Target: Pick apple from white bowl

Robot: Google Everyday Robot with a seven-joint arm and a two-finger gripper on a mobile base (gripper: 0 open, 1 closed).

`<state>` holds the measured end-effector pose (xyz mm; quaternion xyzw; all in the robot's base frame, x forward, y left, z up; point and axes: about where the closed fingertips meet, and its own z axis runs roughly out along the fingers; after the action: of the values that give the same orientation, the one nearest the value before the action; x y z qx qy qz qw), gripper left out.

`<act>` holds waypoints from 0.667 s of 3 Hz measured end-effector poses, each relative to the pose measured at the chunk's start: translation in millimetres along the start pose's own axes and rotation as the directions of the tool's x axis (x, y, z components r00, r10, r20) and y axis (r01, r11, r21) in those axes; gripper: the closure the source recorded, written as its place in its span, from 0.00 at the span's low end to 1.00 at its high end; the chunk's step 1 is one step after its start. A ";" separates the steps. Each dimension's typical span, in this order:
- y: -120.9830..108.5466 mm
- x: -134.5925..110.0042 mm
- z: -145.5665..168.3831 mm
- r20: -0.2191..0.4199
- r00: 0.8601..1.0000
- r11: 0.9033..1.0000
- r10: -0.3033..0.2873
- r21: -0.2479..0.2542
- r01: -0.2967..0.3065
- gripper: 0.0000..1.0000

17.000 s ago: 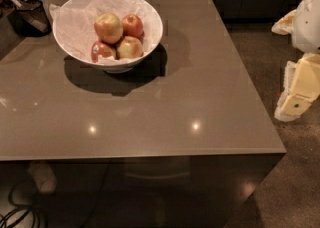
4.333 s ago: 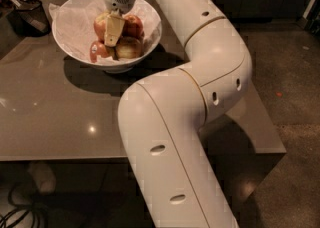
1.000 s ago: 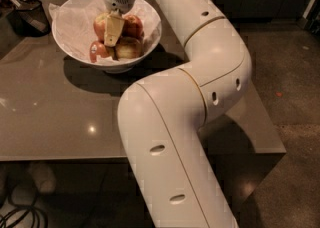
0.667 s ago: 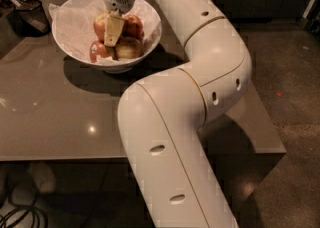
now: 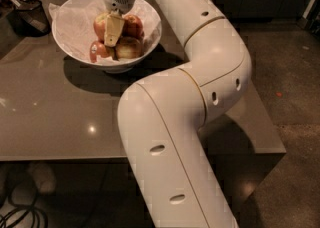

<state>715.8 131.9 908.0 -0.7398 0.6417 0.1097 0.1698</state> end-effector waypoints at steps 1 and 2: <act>-9.6 -6.2 2.7 0.020 1.000 0.999 0.000 0.033 -0.001 0.00; -9.6 -6.2 2.7 0.020 1.000 0.999 0.000 0.033 -0.001 0.00</act>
Offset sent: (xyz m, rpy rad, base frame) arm 0.0000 0.0000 0.0047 0.0000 0.0000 0.0000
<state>724.5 139.8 908.9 -0.7358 0.6418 0.1065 0.1883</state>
